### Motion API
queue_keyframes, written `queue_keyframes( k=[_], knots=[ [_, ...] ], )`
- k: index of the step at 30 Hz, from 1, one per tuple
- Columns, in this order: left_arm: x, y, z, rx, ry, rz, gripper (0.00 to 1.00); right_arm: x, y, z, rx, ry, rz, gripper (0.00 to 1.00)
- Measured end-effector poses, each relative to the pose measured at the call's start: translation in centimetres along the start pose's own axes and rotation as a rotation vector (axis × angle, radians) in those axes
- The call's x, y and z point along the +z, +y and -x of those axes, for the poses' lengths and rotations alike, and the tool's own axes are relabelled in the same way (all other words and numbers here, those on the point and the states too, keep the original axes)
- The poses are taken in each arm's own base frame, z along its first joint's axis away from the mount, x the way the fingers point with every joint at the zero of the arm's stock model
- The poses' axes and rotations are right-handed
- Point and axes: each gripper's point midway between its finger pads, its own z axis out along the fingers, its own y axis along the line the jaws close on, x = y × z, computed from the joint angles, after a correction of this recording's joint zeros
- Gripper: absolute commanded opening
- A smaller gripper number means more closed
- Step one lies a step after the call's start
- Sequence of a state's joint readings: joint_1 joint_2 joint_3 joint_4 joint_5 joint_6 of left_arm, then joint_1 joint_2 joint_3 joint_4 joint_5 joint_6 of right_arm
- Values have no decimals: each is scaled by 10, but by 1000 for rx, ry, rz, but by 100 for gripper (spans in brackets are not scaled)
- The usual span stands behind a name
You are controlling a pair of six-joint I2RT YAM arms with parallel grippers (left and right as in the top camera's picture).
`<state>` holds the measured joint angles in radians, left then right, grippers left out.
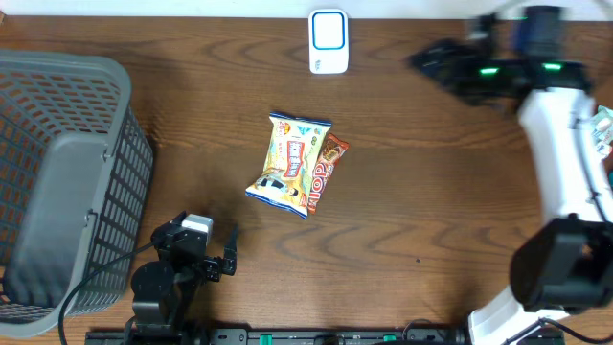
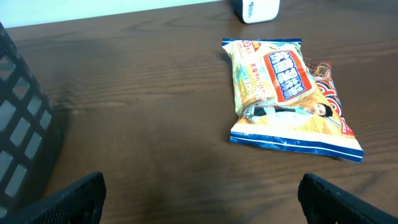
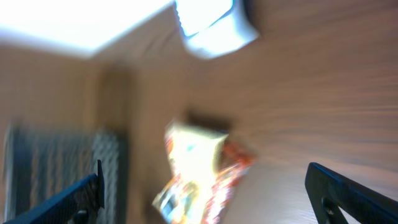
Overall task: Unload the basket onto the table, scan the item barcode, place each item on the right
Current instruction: 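Reach right gripper to yellow snack bag and grasp it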
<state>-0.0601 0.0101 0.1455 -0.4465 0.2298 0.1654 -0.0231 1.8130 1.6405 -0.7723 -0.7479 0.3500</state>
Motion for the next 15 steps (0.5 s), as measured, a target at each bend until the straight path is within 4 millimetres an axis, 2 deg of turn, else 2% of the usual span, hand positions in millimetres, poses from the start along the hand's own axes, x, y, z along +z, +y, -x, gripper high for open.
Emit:
queue_keyframes(
  k=[1, 2, 3, 4, 5, 6, 12, 15],
  knots=[
    [0, 0, 0, 0, 0, 0, 98, 18, 19, -15, -51, 56, 40, 77],
    [0, 0, 0, 0, 0, 0, 98, 34, 36, -29, -104, 99, 67, 67],
    [0, 0, 0, 0, 0, 0, 98, 54, 53, -48, -159, 150, 88, 69],
    [0, 0, 0, 0, 0, 0, 98, 64, 61, -58, -181, 176, 91, 72],
    [0, 0, 0, 0, 0, 0, 98, 80, 69, -74, -207, 211, 74, 83],
    [0, 0, 0, 0, 0, 0, 98, 96, 75, -90, -237, 240, 39, 84],
    [0, 0, 0, 0, 0, 0, 99, 175, 69, -153, -279, 252, -261, 82],
    [0, 0, 0, 0, 0, 0, 98, 204, 62, -179, -289, 245, -353, 82]
  ],
)
